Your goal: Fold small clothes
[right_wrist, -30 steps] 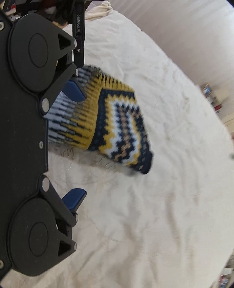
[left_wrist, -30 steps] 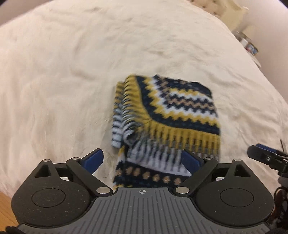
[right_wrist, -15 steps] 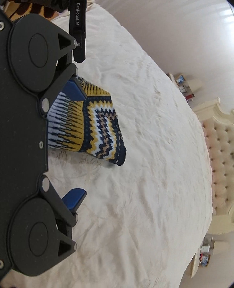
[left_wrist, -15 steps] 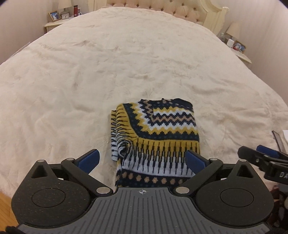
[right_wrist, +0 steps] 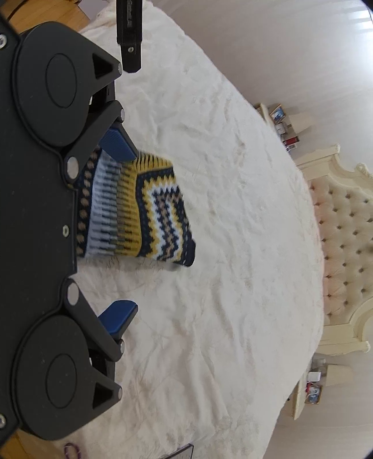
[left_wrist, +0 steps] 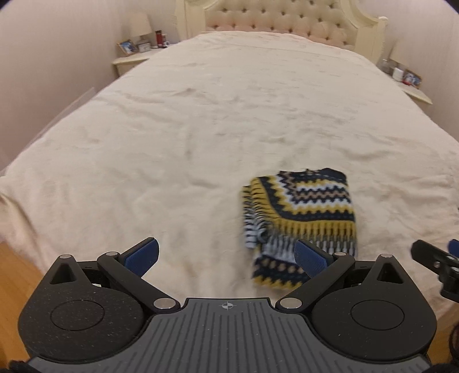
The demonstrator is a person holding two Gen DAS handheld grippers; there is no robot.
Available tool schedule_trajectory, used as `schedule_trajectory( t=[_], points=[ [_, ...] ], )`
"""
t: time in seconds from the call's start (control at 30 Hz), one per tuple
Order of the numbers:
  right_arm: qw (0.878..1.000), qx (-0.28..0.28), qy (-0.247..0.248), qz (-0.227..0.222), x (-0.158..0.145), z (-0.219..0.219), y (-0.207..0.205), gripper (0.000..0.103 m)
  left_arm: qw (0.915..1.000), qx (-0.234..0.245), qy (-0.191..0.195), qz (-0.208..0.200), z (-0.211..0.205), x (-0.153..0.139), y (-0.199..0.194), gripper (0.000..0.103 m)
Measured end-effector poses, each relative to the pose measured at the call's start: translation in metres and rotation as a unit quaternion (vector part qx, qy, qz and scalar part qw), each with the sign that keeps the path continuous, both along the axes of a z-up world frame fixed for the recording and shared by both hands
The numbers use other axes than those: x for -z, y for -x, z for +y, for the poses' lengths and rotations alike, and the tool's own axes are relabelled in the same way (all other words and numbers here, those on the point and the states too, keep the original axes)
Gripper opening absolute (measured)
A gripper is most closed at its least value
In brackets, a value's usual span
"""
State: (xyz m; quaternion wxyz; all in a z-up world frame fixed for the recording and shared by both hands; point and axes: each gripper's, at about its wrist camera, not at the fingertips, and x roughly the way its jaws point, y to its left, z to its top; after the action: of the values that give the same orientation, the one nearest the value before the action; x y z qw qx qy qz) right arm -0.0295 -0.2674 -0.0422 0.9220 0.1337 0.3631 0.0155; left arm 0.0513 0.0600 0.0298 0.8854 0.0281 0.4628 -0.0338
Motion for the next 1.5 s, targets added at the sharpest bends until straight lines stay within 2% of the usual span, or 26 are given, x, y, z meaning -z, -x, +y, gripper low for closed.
schedule_trajectory(
  t=[0.2, 0.37, 0.5, 0.63, 1.5],
  points=[
    [1.0, 0.005, 0.009, -0.008, -0.018, 0.023, 0.024, 0.103, 1.0, 0.006, -0.001, 0.002, 0.014, -0.009, 0.02, 0.102],
    [0.999, 0.011, 0.035, -0.008, -0.027, 0.038, 0.041, 0.103, 0.9996, 0.011, -0.025, 0.003, 0.014, -0.014, 0.037, 0.102],
    [0.999, 0.028, 0.04, 0.018, -0.03, 0.042, 0.046, 0.103, 0.9998, 0.014, -0.008, 0.012, 0.019, -0.016, 0.047, 0.102],
    [0.999, 0.025, 0.029, 0.02, -0.032, 0.041, 0.052, 0.103, 0.9996, 0.014, 0.005, 0.023, 0.021, -0.016, 0.053, 0.102],
    [0.997, 0.05, 0.044, 0.046, -0.034, 0.036, 0.064, 0.103, 0.9984, 0.021, 0.015, 0.051, 0.017, -0.012, 0.06, 0.102]
  ],
)
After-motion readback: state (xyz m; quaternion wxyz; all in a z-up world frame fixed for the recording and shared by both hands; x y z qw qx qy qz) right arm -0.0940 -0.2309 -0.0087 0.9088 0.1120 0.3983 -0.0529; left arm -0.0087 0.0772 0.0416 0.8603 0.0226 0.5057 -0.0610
